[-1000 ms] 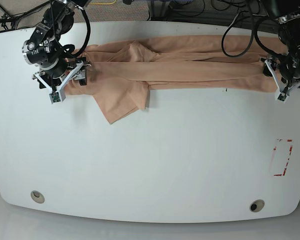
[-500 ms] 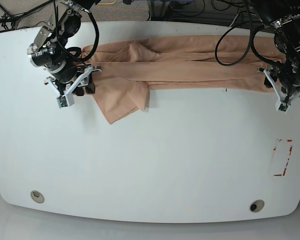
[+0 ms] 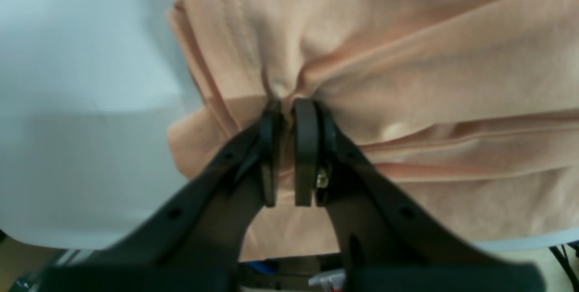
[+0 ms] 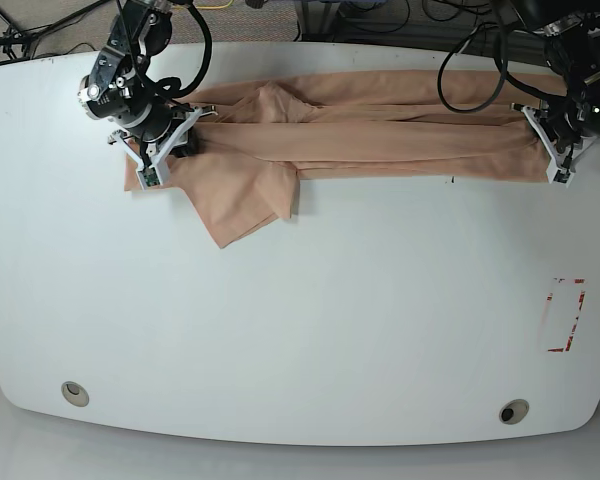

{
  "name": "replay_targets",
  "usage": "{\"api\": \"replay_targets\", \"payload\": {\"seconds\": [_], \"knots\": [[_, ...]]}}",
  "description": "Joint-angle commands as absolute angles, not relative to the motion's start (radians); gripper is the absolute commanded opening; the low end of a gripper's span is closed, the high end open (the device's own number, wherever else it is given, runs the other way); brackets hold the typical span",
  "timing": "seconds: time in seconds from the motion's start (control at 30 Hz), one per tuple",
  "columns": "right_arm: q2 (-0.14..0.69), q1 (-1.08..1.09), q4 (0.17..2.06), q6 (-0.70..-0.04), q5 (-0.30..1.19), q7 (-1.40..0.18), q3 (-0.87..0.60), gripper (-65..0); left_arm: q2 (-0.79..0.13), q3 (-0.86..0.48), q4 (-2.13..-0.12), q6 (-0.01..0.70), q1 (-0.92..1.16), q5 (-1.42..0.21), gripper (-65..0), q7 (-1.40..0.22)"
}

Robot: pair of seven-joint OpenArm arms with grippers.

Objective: Fold the T-shirt properly
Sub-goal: 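Lower the folded hem onto the shirt with both grippers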

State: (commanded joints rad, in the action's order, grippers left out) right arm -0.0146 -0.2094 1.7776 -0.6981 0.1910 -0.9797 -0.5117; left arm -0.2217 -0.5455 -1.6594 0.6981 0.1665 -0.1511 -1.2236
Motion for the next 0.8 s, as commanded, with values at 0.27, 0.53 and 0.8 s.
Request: {"api": "replay_targets", "payload": {"seconds": [0.27, 0.53, 0.8], "knots": [[0.074, -0.128, 1.609, -0.698, 0.182, -0.892, -0.521, -57.1, -0.22, -0.446, -1.613, 0.698, 0.079, -0.15, -60.1, -1.222], [0.145, -0.035, 1.46, -0.698, 0.182, -0.822, -0.521, -57.1, -0.222, -0.438, -1.454, 0.698, -0.054, -0.15, -60.0, -1.222], [0.166, 0.012, 1.511, -0.698, 0.194, -0.865, -0.535, -56.9, -0.222, -0.437, -1.372, 0.698, -0.107, -0.15, -60.0, -1.234]]}}
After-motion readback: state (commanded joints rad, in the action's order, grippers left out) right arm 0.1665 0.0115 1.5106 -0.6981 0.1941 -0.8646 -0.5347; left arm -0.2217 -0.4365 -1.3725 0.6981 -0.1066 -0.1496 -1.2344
